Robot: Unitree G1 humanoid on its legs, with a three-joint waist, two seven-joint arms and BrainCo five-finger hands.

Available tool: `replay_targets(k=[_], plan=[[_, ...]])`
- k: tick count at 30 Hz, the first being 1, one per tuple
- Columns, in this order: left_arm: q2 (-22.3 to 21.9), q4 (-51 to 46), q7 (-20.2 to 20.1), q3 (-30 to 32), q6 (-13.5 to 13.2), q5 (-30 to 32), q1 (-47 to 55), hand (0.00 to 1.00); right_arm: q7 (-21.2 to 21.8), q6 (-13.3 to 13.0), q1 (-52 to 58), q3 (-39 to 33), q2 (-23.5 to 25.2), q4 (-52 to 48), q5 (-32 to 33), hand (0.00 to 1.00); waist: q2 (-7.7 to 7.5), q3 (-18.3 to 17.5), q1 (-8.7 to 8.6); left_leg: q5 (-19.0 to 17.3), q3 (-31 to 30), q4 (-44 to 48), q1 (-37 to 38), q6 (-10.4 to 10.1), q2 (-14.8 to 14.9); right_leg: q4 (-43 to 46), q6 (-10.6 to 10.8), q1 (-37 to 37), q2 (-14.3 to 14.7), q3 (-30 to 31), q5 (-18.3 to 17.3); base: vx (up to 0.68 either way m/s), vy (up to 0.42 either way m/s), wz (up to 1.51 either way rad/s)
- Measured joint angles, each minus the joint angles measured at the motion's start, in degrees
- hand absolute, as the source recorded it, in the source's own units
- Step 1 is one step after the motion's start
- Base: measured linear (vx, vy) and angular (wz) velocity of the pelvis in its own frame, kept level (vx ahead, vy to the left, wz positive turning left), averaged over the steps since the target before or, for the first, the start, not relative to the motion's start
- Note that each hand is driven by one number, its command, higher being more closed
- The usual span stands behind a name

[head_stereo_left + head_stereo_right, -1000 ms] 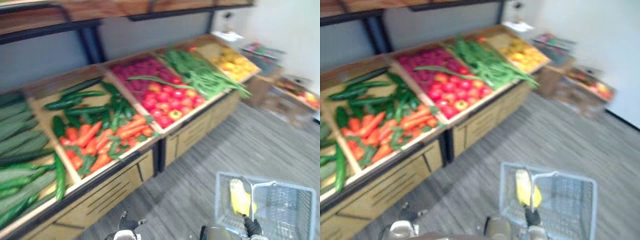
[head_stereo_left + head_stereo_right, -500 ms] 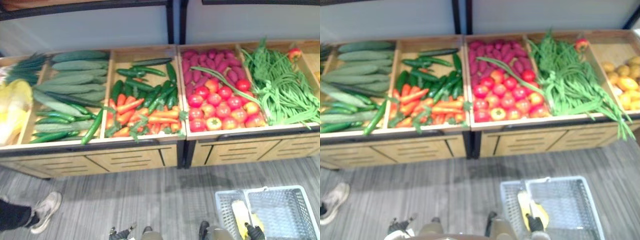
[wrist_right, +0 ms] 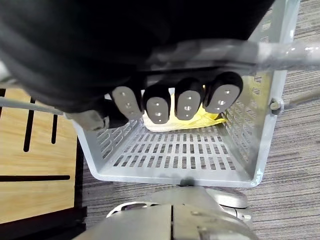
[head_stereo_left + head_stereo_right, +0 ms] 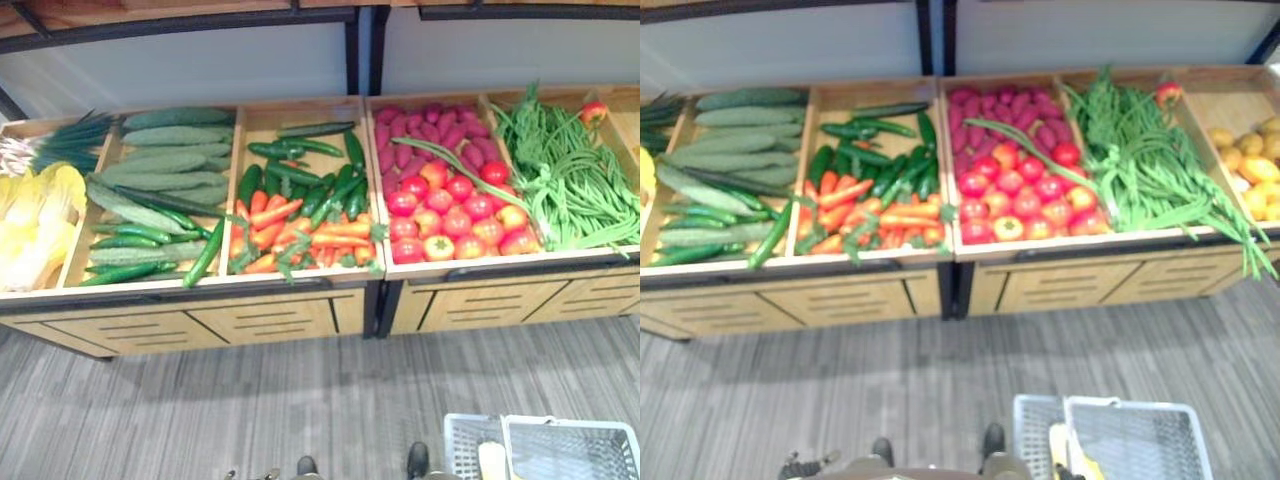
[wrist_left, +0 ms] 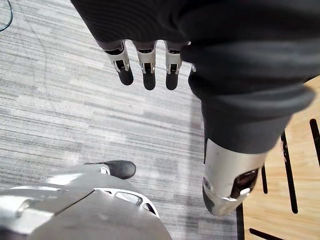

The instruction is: Pick vegetable in the basket

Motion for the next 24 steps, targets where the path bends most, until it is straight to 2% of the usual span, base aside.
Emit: replay_targets(k=[3, 8, 12, 16, 18, 20, 22, 24], plan=[[0.99, 0.2, -1.08, -1.72, -0.05, -0.13, 0.01, 0.0, 0.25, -0.01, 0.0, 0.56, 0.0, -0.23, 1.42, 1.0, -0.73, -0.14, -0.14, -0.29, 1.11, 0.04, 0.94, 0.31, -0.81, 4.02, 0.29, -1.49, -1.11, 1.05, -1.54, -0.01, 0.039, -0.15], [2.61, 0.67, -2.78, -2.78, -0.45, -1.15, 0.16, 0.0, 2.17, 0.03, 0.16, 2.06, 0.07, 0.26, 2.14, 1.0, -2.76, -1.26, -0.64, 0.94, 0.78, -1.97, 0.82, 1.94, -3.09, 3.41, 1.42, -2.05, -3.38, 0.85, -0.79, -0.04, 0.046, 0.06], [2.5, 0.77, -3.06, -1.27, -0.46, -2.5, 0.7, 0.0, 2.32, 0.09, 0.92, 2.01, -0.04, 0.76, 2.06, 1.0, -3.28, -2.25, -0.68, 1.44, -0.23, -3.18, 0.81, 2.35, -4.25, -0.16, 2.41, -0.38, -4.22, -0.4, 0.22, -0.03, 0.048, 0.14], [3.02, -0.19, -2.98, -1.81, -0.37, -3.24, 0.67, 0.0, 2.32, 0.1, 1.21, 0.76, -0.11, 2.27, 1.96, 1.0, -3.49, -3.6, -0.71, 1.5, -0.67, -3.95, 0.85, 2.24, -4.28, -3.09, 2.5, 0.79, -3.94, -1.18, 1.42, 0.03, -0.001, 0.08], [2.9, -7.16, -2.54, -5.6, -0.17, -3.37, 1.13, 0.0, 2.32, 0.1, 1.43, -0.1, -0.38, 2.07, 1.95, 1.0, -3.38, -3.62, -0.87, 1.51, -1.11, -3.92, 0.61, 2.17, -4.27, -3.85, 2.56, 1.39, -3.86, -1.7, 1.82, 0.05, -0.013, 0.1], [3.44, -24.38, -2.27, -8.69, -0.82, -2.37, 2.75, 0.0, 2.39, -0.1, 2.32, -0.2, -1.44, 0.78, 1.96, 1.0, -2.89, -3.87, -1.51, 1.61, -1.91, -3.78, 0.04, 2.32, -4.22, -3.98, 2.61, 1.33, -3.75, -1.96, 2.28, 0.06, -0.012, 0.11], [5.43, -33.93, -1.01, -8.18, -2.67, 0.32, 2.92, 0.0, 2.47, -0.73, 3.14, -0.19, -2.59, -0.23, 1.96, 1.0, -2.4, -4.17, -1.68, 1.54, -1.74, -3.76, 0.32, 2.26, -4.19, -4.13, 2.61, 1.38, -3.54, -1.72, 2.29, 0.06, -0.012, -0.12], [8.17, -41.92, 1.66, -5.0, -3.14, 4.6, 1.55, 0.0, 2.5, -1.44, 3.46, -0.25, -3.74, -0.29, 1.95, 1.0, -1.71, -4.58, -2.21, 1.08, -0.62, -3.77, 1.02, 2.16, -4.06, -4.19, 2.47, 1.55, -2.92, -0.94, 2.44, 0.07, -0.014, -0.23]])
